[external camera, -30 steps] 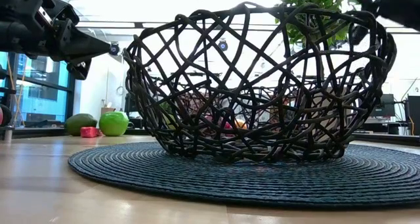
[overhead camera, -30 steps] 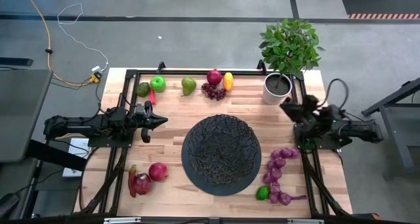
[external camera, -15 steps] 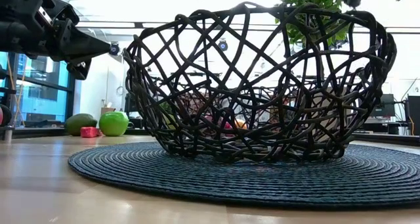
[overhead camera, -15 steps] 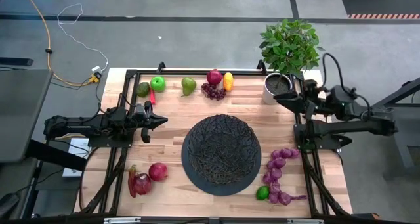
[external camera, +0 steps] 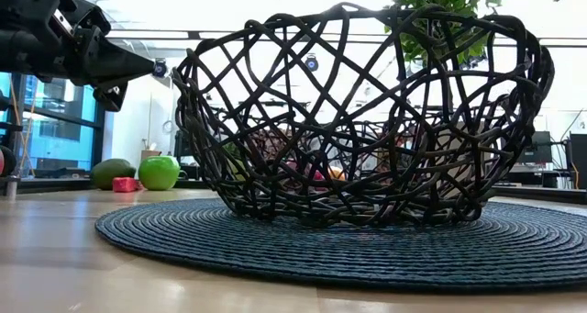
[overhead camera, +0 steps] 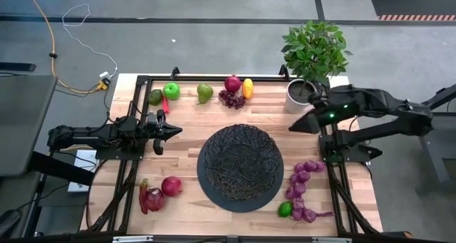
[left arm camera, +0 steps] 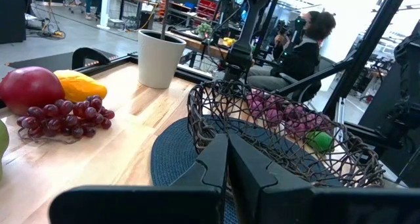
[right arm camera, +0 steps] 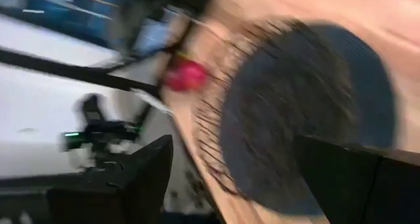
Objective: Build produce basket
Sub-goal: Put the purple garlic into the basket
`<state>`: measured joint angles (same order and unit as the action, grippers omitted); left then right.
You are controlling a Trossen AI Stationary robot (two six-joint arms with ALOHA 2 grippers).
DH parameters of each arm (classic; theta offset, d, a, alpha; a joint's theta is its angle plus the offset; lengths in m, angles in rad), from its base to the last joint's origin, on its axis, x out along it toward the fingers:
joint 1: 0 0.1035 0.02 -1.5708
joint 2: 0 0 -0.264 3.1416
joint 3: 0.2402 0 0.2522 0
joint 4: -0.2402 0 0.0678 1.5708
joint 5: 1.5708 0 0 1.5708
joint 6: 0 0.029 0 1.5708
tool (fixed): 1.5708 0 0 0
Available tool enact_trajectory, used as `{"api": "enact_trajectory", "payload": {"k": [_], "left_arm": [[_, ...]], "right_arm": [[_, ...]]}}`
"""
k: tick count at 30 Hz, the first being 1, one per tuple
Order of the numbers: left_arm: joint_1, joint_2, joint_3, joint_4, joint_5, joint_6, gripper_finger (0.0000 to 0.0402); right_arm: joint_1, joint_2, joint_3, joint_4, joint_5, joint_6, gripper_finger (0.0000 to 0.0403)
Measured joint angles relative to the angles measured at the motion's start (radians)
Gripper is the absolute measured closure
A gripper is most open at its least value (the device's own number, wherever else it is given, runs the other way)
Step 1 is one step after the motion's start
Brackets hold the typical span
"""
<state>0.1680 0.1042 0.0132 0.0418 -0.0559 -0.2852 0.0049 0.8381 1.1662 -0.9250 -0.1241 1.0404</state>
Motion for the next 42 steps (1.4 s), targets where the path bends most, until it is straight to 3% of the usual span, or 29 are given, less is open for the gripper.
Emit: {"api": "enact_trajectory", "payload": {"k": [4, 13, 22, 30, 38, 42], "left_arm": [[0.0, 0.0, 0.0, 0.0, 0.0, 0.0, 0.0398], [0.0, 0.0, 0.0, 0.0, 0.0, 0.0, 0.0398], [0.0, 0.0, 0.0, 0.0, 0.0, 0.0, 0.0398], [0.0, 0.0, 0.0, 0.0, 0.0, 0.0, 0.0398], [0.0, 0.0, 0.0, 0.0, 0.0, 0.0, 0.0398], [0.0, 0.0, 0.0, 0.0, 0.0, 0.0, 0.0398]], "right_arm": [[0.066, 0.043, 0.035, -0.156, 0.064, 0.136, 0.0107], [0.304, 0.125, 0.03, -0.448, 0.062, 0.614, 0.0107], [0.491, 0.217, -0.089, -0.42, 0.029, 0.923, 0.0107], [0.582, 0.198, -0.319, -0.2, 0.069, 1.16, 0.0107], [0.607, 0.196, -0.471, -0.181, 0.075, 1.257, 0.0107], [0.604, 0.196, -0.508, -0.175, 0.131, 1.265, 0.0107]]}}
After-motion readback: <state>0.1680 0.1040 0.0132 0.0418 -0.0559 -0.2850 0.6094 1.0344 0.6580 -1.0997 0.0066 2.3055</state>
